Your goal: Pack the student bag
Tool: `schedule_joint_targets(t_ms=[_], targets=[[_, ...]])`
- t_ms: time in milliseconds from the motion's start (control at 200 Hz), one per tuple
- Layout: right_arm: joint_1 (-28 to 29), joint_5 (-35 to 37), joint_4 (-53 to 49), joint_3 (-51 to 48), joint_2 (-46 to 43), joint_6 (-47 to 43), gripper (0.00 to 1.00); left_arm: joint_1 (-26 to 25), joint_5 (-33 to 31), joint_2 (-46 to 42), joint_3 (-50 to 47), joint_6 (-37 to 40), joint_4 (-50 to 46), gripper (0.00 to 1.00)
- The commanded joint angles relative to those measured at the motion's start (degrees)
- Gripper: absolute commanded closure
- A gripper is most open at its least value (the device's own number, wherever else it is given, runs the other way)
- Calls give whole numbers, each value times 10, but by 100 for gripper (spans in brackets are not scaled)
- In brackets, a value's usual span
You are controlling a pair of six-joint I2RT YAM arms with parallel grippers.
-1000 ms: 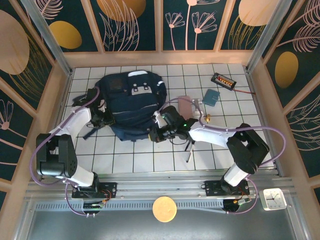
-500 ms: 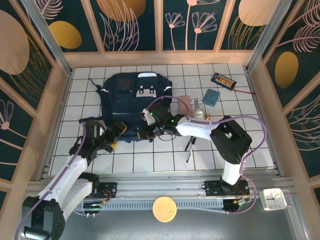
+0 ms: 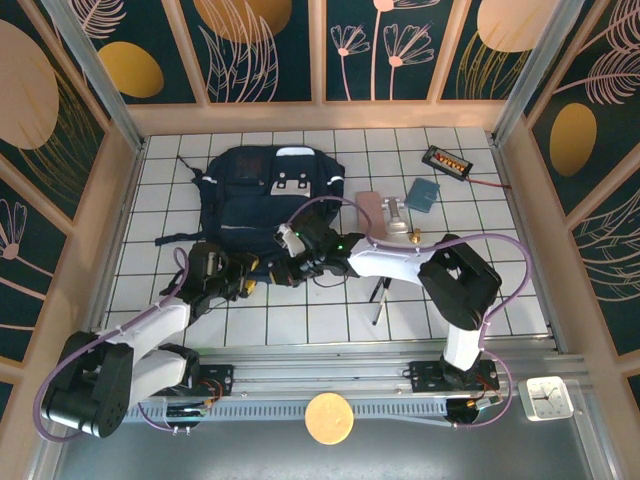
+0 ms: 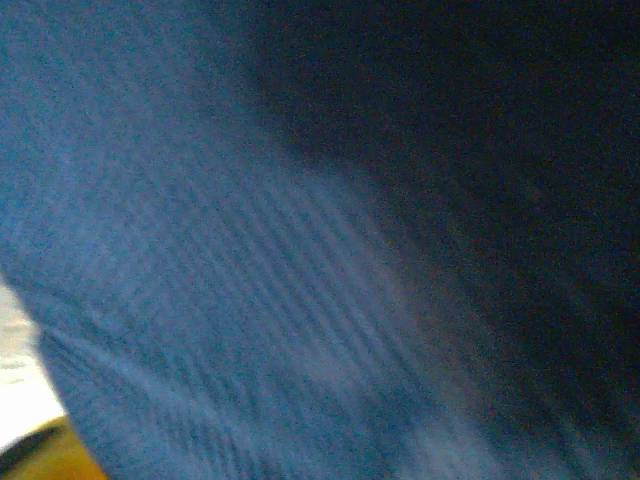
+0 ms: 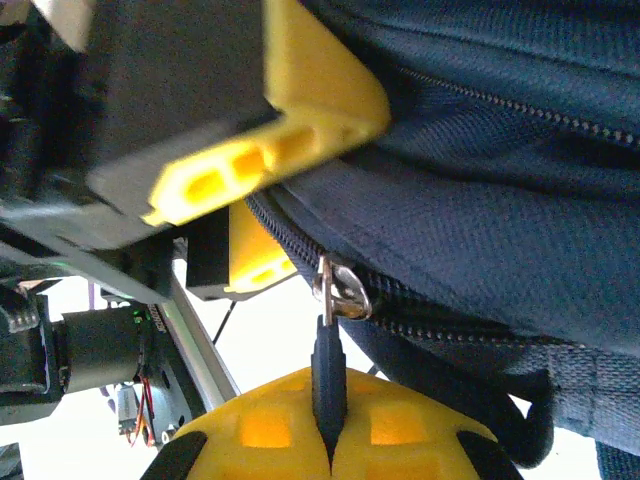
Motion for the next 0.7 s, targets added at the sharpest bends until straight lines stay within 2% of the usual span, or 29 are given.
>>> schedule_joint_targets(t_ms=[0, 65, 230, 290, 425, 545, 696], targets=[[2, 4, 7, -4, -10, -16, 100, 0, -4, -11, 3, 38, 2, 100], [-10, 11, -19, -6, -14, -35, 100, 14, -4, -37, 8, 80, -47, 100], [-62, 38, -102, -12, -36, -110, 100, 103, 22, -117, 30, 197, -190, 100], [-85, 40, -125, -12, -41, -134, 100, 121, 25, -130, 46, 232, -233, 100], [-139, 56, -170, 4, -41, -205, 100, 125, 32, -136, 69, 266, -271, 100], [-179, 104, -196, 35, -14, -271, 100, 125, 37, -139, 81, 283, -286, 100], [-227, 157, -186, 92, 43, -292, 100, 125, 49, -143, 94, 314, -322, 100]])
